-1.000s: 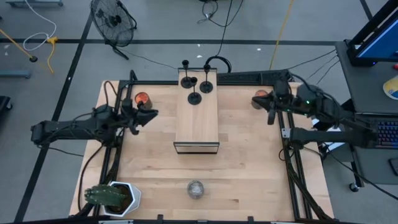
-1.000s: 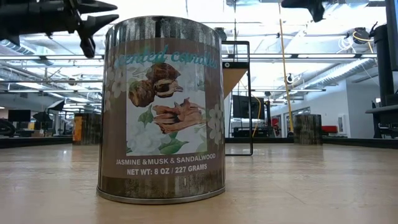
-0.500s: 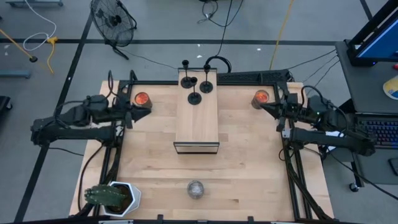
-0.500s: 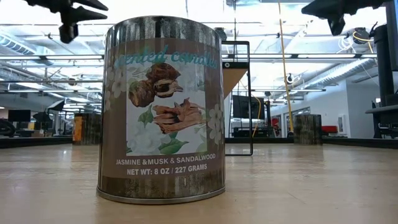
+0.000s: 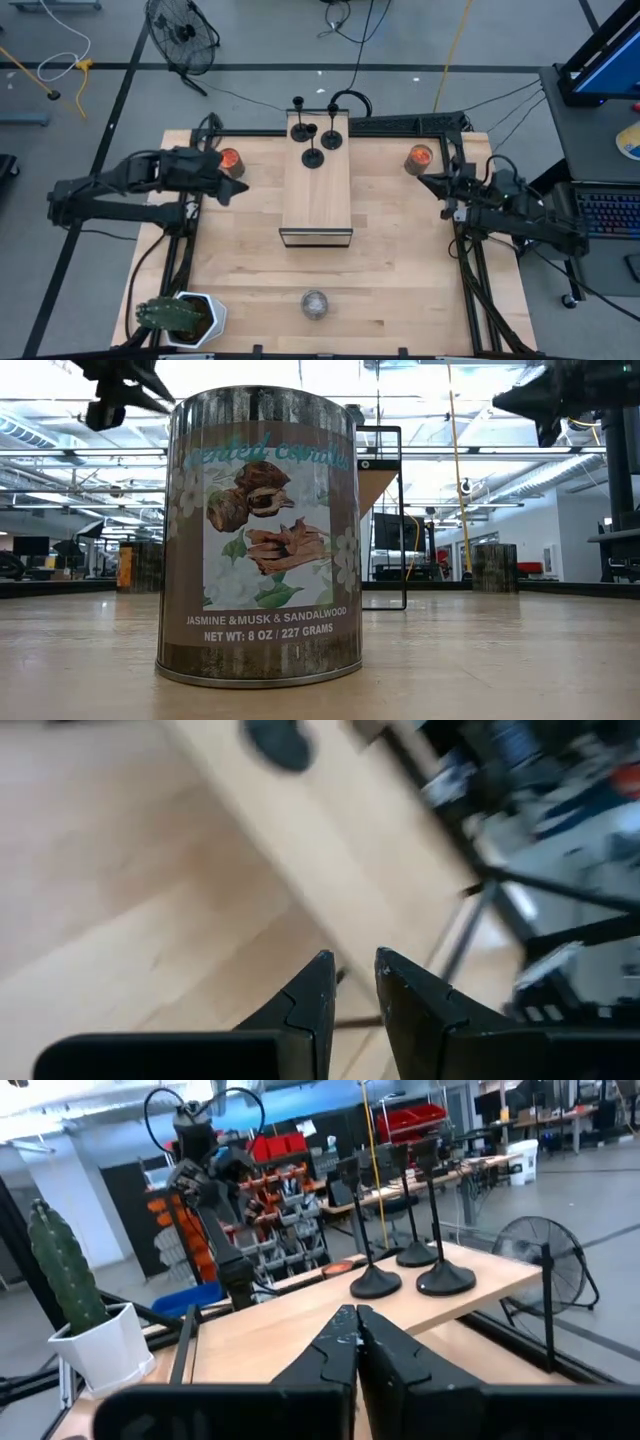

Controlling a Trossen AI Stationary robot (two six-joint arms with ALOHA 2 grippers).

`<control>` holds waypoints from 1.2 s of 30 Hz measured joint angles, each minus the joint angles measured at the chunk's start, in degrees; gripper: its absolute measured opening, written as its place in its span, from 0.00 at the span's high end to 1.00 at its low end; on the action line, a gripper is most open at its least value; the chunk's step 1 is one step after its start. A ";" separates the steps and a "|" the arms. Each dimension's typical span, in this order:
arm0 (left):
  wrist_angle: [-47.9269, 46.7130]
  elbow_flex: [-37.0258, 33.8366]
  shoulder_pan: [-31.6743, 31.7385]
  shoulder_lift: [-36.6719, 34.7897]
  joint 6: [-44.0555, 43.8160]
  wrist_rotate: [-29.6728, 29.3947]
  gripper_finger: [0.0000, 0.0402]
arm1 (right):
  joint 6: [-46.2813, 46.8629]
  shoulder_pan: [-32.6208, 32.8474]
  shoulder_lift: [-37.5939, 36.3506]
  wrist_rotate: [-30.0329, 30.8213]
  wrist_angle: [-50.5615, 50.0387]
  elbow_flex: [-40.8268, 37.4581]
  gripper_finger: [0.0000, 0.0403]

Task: Pick & Place candle stick holders
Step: Put the left orange container candle on the shelf

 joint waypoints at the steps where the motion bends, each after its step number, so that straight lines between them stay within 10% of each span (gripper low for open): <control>1: -2.16 1.10 0.46 1.04 -0.40 0.00 0.80 | 0.32 0.00 -0.88 0.00 0.87 -1.15 1.00; 15: -2.97 5.47 7.51 4.89 17.79 -6.23 0.80 | 3.09 0.00 -5.73 -0.03 10.26 -11.75 1.00; 21: -10.04 5.48 10.21 7.72 11.56 -9.35 0.80 | 2.93 0.00 -5.75 -0.02 11.41 -12.01 1.00; 36: -19.29 7.51 25.78 26.61 19.95 0.73 0.80 | 4.61 -0.02 -5.76 0.22 11.46 -12.01 1.00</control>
